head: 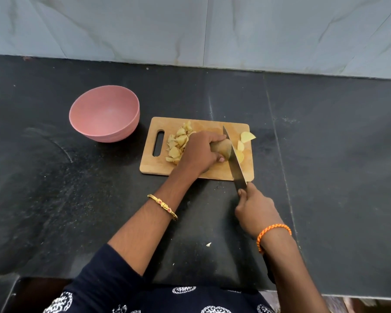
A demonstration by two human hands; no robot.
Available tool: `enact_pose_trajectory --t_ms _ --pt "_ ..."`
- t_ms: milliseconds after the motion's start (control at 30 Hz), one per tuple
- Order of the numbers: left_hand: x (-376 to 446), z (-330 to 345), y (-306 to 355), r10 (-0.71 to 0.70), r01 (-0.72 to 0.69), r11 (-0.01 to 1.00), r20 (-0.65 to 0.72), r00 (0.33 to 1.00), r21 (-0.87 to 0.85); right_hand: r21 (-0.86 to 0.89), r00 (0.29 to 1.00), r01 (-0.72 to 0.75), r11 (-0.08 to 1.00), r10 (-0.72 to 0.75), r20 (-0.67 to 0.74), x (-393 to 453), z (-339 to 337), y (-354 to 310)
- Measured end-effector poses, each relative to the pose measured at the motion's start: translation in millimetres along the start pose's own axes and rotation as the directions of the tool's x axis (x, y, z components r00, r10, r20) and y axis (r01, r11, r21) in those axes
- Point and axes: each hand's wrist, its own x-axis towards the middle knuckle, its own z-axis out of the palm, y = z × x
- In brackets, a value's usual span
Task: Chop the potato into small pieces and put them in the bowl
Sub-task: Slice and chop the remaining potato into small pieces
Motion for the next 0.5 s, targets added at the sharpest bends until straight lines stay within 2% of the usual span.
enact_pose_trajectory --t_ms 67,267,500 --pt "0.1 -0.1 -0.6 0.004 -0.004 1.0 -0.001 1.0 0.0 0.028 1.0 0.018 0.999 -0.018 0.003 -6.3 -5.6 3.9" --pt "-1.0 -0.6 -0.3 0.002 -0.002 1.0 -0.005 1.0 0.005 0.119 0.982 0.15 0.982 -0.134 -0.129 -4.0 -17.8 -5.8" --pt "-1.3 -1.1 -0.3 0.004 -0.005 1.0 -0.017 1.0 -0.005 0.118 0.979 0.188 0.975 -0.175 -0.106 6.0 -21.8 -14.5"
